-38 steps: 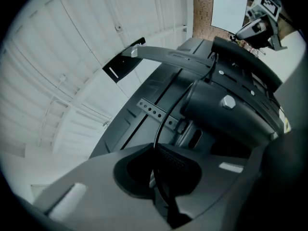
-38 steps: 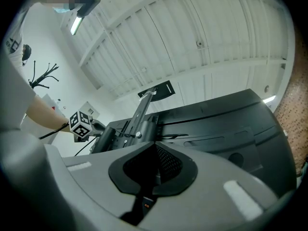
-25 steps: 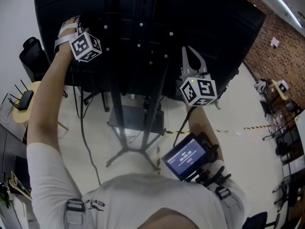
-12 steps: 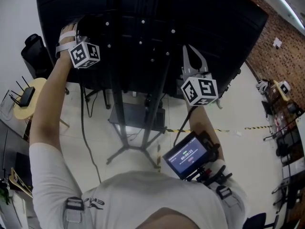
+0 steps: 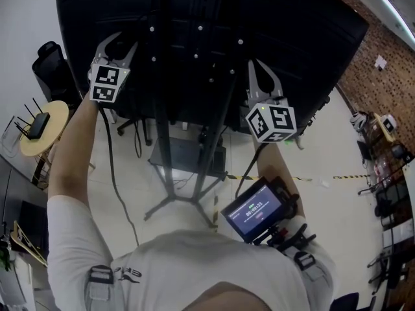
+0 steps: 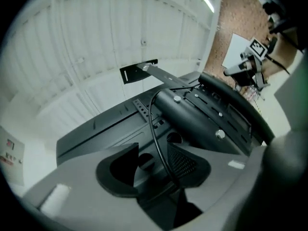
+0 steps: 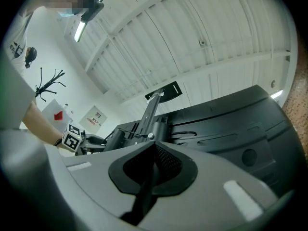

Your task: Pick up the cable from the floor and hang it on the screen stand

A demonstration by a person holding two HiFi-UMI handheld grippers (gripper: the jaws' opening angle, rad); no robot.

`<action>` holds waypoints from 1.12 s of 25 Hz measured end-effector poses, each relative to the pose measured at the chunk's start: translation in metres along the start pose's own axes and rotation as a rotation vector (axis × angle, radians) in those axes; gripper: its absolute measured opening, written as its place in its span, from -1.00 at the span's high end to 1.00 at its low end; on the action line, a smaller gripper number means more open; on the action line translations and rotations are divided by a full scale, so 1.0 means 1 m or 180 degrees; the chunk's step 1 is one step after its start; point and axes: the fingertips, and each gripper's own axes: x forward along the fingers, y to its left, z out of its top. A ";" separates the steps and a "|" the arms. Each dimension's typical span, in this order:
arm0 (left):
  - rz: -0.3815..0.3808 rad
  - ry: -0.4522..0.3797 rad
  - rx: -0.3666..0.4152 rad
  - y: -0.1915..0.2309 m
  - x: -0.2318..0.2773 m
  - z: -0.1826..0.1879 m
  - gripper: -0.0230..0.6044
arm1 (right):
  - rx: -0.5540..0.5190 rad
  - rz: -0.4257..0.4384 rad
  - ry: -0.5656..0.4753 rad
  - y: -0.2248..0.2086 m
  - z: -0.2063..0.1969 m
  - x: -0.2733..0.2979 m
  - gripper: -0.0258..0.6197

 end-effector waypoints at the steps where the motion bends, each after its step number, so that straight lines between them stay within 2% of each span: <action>1: -0.0044 -0.0025 -0.0161 0.000 -0.002 -0.002 0.38 | 0.0005 0.0004 0.0001 0.001 0.000 0.000 0.87; 3: -0.0153 -0.0060 -0.0449 -0.001 -0.006 -0.006 0.34 | 0.0016 0.0010 0.0003 0.001 -0.001 0.000 0.87; 5: -0.0227 -0.0032 -0.0594 -0.003 -0.008 -0.010 0.27 | 0.0024 0.0015 0.0002 0.002 -0.001 0.001 0.87; 10: -0.0116 0.0104 -0.0545 -0.002 -0.006 -0.019 0.27 | 0.0047 0.0045 -0.0002 0.007 -0.003 0.002 0.87; 17: -0.0130 0.0125 -0.0542 0.000 -0.007 -0.022 0.27 | -0.0004 0.0133 -0.0011 0.018 -0.001 0.003 0.87; 22: -0.0121 0.0107 -0.0534 0.003 -0.008 -0.022 0.31 | -0.0030 0.0406 0.0055 0.047 -0.004 0.015 0.86; 25: -0.0119 0.0094 -0.0488 0.008 -0.006 -0.017 0.37 | -0.0248 0.0632 0.0134 0.075 -0.004 0.033 0.79; 28: -0.0137 0.0084 -0.0463 0.014 -0.005 -0.011 0.48 | -0.0708 0.0792 0.0253 0.102 -0.003 0.057 0.68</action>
